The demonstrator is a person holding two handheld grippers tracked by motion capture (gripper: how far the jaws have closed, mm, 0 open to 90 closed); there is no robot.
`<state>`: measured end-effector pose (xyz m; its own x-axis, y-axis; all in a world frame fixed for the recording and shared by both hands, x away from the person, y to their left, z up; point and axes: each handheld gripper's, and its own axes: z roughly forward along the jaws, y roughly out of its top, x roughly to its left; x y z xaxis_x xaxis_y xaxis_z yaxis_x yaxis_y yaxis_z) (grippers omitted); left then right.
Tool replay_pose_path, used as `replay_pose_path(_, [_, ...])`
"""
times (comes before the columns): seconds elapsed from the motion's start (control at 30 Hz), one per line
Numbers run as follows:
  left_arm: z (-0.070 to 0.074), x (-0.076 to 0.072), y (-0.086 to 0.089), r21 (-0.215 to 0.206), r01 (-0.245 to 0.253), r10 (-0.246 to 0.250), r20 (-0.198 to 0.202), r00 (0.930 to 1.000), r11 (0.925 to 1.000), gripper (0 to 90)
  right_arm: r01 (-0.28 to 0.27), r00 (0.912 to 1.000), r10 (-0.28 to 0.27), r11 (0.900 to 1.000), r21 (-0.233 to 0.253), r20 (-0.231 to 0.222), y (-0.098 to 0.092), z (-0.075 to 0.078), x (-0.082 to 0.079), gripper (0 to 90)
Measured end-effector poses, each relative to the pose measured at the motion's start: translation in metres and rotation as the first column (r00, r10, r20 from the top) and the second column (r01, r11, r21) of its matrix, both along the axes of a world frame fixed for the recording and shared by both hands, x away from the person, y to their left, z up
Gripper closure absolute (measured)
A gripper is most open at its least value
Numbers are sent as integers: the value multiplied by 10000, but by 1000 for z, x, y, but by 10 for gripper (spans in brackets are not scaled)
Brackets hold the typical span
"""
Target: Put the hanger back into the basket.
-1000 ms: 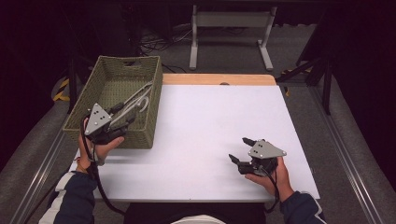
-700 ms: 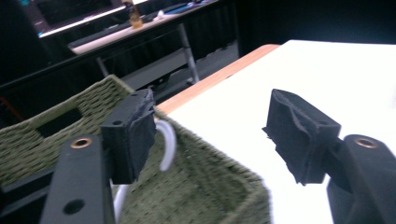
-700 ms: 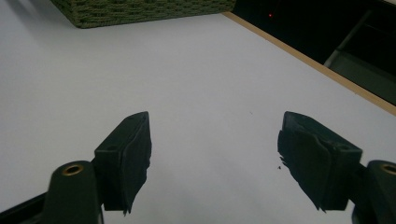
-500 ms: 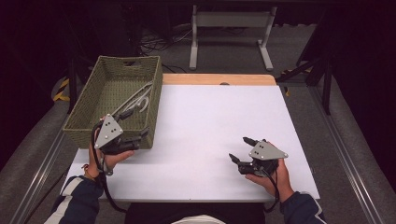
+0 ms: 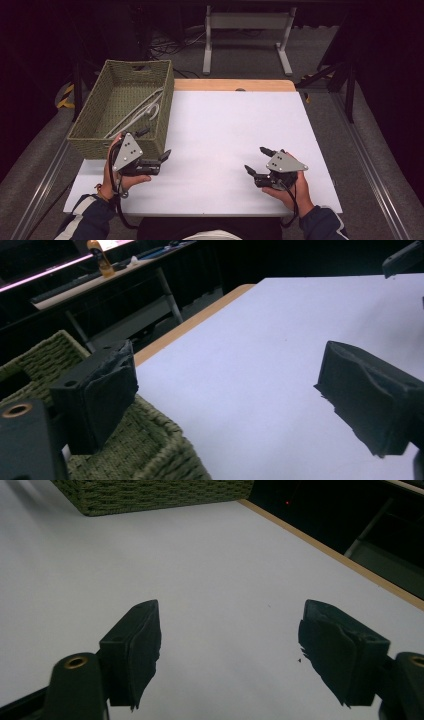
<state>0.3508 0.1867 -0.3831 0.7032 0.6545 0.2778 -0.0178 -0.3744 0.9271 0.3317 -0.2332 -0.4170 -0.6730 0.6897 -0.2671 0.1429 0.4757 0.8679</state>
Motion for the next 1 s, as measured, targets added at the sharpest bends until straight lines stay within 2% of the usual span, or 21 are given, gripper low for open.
replay_pose_path(0.07, [-4,-3,-3,-37,92,-93,-61,9999,10000,79,6,10000,-6,10000,9,3,0,0,0,245])
replay_pose_path(0.23, [-15,-5,-9,214,262,-257,-198,9995,9994,62,18,10000,-18,10000,12,-9,1,-1,0,225])
replay_pose_path(0.33, [-23,-5,-12,206,378,-369,-420,9984,9991,58,86,10000,-86,10000,-44,19,2,-3,0,213])
replay_pose_path(0.4, [-28,-5,-13,382,360,-341,-482,9983,9986,52,100,9999,-99,9999,-117,59,3,-3,0,209])
replay_pose_path(0.6, [-41,-5,-12,409,279,-244,-844,9961,9988,45,76,10000,-75,9998,-158,66,4,-8,-1,190])
replay_pose_path(0.7, [-44,-7,-11,433,278,-237,-930,9954,9987,42,74,9999,-72,9998,-159,139,6,-10,-1,173])
replay_pose_path(0.73, [-47,-7,-10,344,211,-173,-1071,9941,9992,37,58,9999,-57,9999,-124,121,6,-10,-1,164])
replay_pose_path(1.0, [-47,-7,-10,404,321,-275,-1094,9936,9987,36,69,9995,-64,9999,-153,307,8,-11,-5,148])
